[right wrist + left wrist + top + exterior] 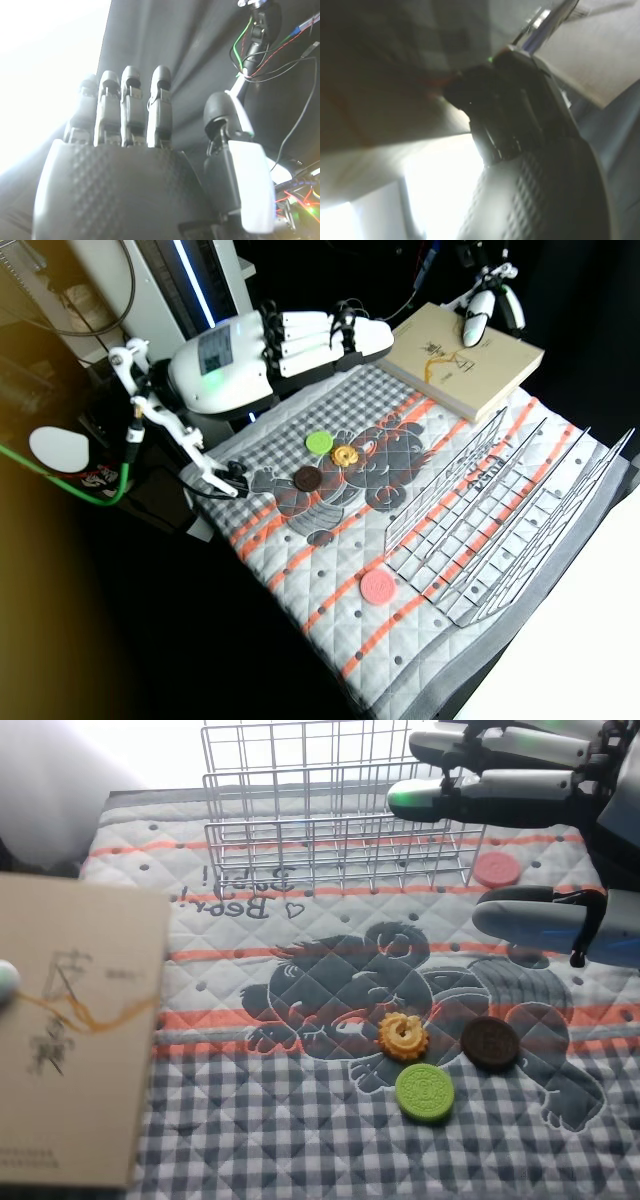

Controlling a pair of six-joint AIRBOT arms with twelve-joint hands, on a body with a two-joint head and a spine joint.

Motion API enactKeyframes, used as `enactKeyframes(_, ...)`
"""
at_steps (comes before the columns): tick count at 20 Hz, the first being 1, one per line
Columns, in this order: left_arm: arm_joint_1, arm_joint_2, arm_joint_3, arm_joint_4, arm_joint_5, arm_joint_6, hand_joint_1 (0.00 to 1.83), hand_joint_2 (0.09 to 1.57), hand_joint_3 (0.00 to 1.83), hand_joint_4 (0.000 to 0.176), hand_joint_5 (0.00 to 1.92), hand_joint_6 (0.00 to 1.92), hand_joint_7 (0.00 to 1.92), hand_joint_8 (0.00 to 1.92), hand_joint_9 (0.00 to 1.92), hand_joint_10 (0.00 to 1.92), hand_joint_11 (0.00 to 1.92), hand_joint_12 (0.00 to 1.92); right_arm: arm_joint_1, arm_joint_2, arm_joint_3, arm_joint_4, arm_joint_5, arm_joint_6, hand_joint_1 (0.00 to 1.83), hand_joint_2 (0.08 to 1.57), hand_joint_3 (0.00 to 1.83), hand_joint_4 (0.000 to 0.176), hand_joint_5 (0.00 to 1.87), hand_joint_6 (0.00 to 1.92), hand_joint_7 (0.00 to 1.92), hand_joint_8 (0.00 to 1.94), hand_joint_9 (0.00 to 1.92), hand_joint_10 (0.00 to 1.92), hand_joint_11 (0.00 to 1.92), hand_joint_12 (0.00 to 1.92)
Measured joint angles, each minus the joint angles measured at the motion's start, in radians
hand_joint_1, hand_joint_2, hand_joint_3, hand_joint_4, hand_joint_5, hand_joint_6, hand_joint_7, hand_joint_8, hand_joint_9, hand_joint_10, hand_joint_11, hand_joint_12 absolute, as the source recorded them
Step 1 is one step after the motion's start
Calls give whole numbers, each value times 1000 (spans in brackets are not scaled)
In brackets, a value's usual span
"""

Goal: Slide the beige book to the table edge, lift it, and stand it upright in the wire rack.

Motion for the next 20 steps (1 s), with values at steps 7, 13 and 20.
enactKeyframes(7, 20, 78, -60, -68, -188, 60, 1385, 1069, 0, 0, 1000, 769, 1129, 695, 1027, 1161, 832, 1213, -12, 0, 0, 13, -3, 3, 259, 1334, 4, 58, 443, 6, 265, 7, 93, 3, 0, 0)
enactKeyframes(13, -59, 81, -66, -47, -315, 69, 1388, 1089, 2, 0, 881, 1015, 1040, 837, 1065, 1011, 1111, 661, -26, -8, 0, 4, -5, 17, 180, 1389, 5, 56, 586, 17, 464, 21, 337, 28, 219, 107)
enactKeyframes(20, -316, 38, -10, 48, -264, 147, 1408, 1095, 5, 0, 893, 933, 1014, 877, 1038, 1061, 931, 1103, -73, 5, -22, -23, -4, 29, 242, 1426, 0, 0, 1090, 1, 1161, 0, 1157, 3, 807, 890)
